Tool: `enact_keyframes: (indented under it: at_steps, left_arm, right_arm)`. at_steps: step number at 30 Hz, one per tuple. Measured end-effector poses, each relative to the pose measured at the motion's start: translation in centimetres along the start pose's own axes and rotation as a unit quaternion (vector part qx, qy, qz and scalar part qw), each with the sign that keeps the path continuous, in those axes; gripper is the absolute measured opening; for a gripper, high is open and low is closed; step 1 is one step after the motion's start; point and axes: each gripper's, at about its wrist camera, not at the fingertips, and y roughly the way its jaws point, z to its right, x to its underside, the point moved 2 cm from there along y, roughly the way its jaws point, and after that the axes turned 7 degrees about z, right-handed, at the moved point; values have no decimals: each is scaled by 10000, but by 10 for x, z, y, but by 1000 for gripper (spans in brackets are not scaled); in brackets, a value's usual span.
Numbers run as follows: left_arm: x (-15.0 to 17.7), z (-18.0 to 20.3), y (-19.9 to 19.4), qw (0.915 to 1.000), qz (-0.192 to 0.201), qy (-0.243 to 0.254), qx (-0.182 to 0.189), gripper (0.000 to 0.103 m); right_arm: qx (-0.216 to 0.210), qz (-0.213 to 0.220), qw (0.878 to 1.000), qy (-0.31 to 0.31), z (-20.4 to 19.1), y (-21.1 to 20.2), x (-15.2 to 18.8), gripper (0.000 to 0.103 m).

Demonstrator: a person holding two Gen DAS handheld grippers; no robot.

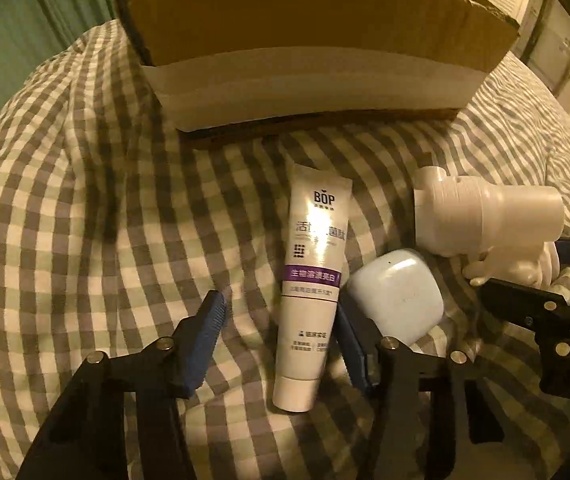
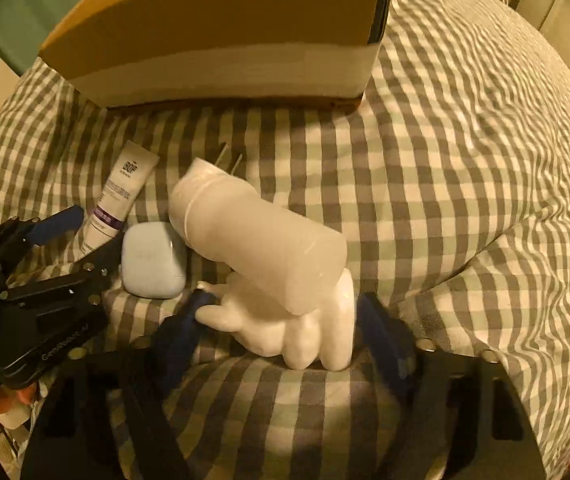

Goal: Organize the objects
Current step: 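Grasp the BOP toothpaste tube with the left tool while the right tool grasps the white figurine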

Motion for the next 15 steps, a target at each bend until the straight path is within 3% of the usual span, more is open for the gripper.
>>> enact_keyframes:
  at_steps: [10,15]
  left_arm:
    - [7,3,-15,9996,79,-124,224,25]
    - [9,0,-35,9991,155,-259,304,24]
  right_arm:
    - [-76,123,9999,-42,0,-7,12,67]
    - [-38,306,9995,1,5,-19,19,67]
